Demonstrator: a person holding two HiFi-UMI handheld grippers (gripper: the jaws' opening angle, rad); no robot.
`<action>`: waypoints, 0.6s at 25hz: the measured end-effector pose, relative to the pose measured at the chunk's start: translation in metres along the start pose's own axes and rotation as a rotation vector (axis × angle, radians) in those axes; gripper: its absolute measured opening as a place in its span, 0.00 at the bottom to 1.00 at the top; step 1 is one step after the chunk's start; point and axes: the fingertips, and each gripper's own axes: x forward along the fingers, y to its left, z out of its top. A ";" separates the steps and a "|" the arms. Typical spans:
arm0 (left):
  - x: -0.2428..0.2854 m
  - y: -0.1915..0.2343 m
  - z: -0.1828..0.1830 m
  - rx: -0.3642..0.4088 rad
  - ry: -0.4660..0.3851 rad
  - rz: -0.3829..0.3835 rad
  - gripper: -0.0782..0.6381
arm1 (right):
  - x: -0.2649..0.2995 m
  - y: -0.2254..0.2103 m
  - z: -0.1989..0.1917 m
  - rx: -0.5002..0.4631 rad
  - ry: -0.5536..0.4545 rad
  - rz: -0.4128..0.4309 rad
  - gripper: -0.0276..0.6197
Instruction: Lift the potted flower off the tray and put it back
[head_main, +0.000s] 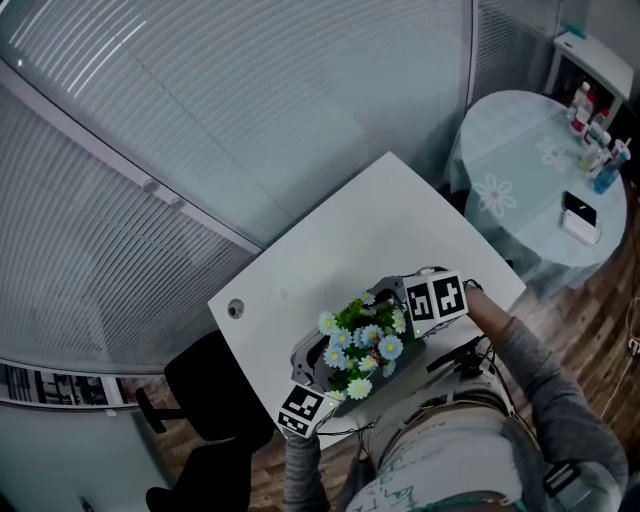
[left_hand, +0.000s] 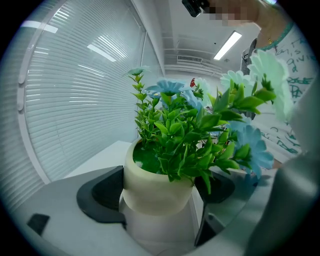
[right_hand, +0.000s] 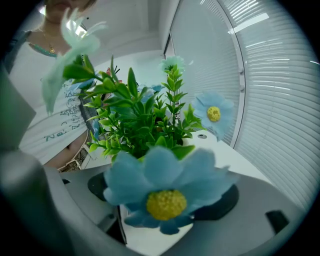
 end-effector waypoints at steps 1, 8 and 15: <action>0.000 0.000 0.001 0.002 -0.001 0.001 0.73 | 0.000 0.000 -0.001 -0.002 0.003 -0.001 0.62; 0.000 -0.001 0.006 0.012 -0.008 0.004 0.73 | -0.003 0.002 0.001 -0.003 0.006 0.000 0.62; 0.002 -0.006 0.007 0.006 0.001 0.001 0.73 | -0.004 0.001 -0.006 -0.016 0.017 -0.009 0.62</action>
